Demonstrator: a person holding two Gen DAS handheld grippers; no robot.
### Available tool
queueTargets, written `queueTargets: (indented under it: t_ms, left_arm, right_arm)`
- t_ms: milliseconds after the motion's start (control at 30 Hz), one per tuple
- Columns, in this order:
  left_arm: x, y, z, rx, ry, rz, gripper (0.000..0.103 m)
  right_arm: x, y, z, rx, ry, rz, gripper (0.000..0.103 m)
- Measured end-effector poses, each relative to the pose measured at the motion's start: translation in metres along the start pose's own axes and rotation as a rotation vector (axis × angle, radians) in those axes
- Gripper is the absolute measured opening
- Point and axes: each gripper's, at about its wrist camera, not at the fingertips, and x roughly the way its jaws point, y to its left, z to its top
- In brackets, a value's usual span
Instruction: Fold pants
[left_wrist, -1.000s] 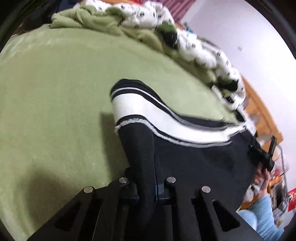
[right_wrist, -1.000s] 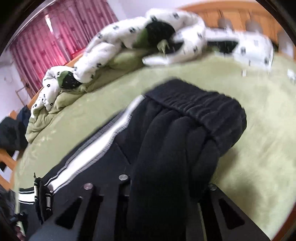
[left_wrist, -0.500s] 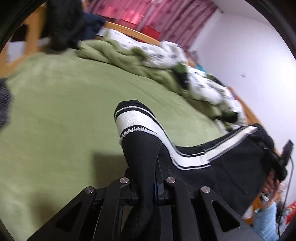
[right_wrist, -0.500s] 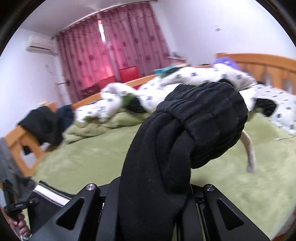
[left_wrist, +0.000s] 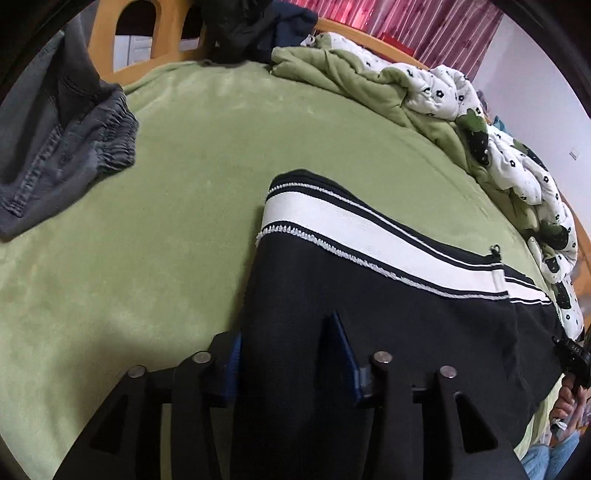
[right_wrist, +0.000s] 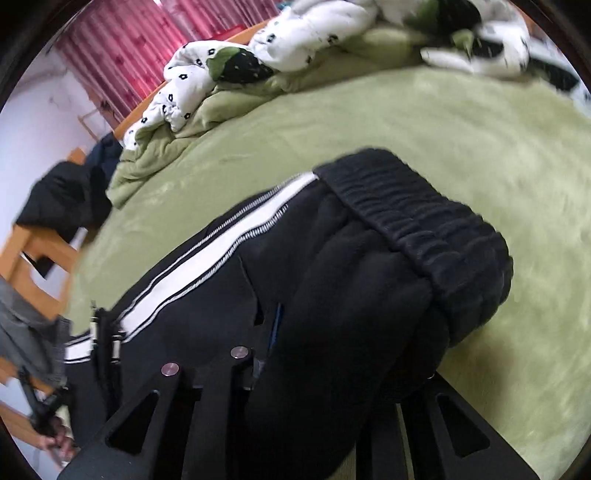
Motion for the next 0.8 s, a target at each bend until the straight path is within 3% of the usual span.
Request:
queueTargets:
  t_ms: [100, 267, 367, 433, 500, 633, 700, 800]
  left_arm:
    - [-0.024, -0.005, -0.011, 0.041, -0.070, 0.031, 0.056]
    - [-0.055, -0.025, -0.031, 0.127, -0.155, -0.015, 0.070]
    - [-0.044, -0.022, -0.054, 0.112, -0.093, -0.024, 0.072]
    - [-0.028, -0.018, -0.070, 0.109, -0.041, 0.021, 0.072]
    - [-0.021, -0.016, -0.080, 0.135, -0.067, 0.070, 0.077]
    - [-0.020, -0.006, -0.076, 0.087, -0.063, 0.010, 0.078]
    - [-0.017, 0.000, -0.073, 0.045, -0.057, -0.019, 0.079]
    - [-0.014, -0.004, -0.072, 0.059, -0.062, -0.006, 0.079]
  right_arm:
    - [-0.008, 0.003, -0.015, 0.011, 0.015, -0.039, 0.031]
    - [-0.034, -0.003, -0.033, 0.067, -0.051, -0.088, 0.051]
    - [-0.035, -0.010, -0.028, 0.118, -0.069, -0.086, 0.055]
    - [-0.030, -0.015, -0.021, 0.159, -0.073, -0.085, 0.057]
    - [-0.020, -0.016, -0.012, 0.195, -0.057, -0.080, 0.062]
    - [0.005, -0.010, 0.005, 0.192, -0.033, -0.148, 0.072]
    - [0.011, -0.012, 0.011, 0.193, -0.038, -0.176, 0.072]
    - [0.014, -0.017, 0.016, 0.210, -0.066, -0.179, 0.070]
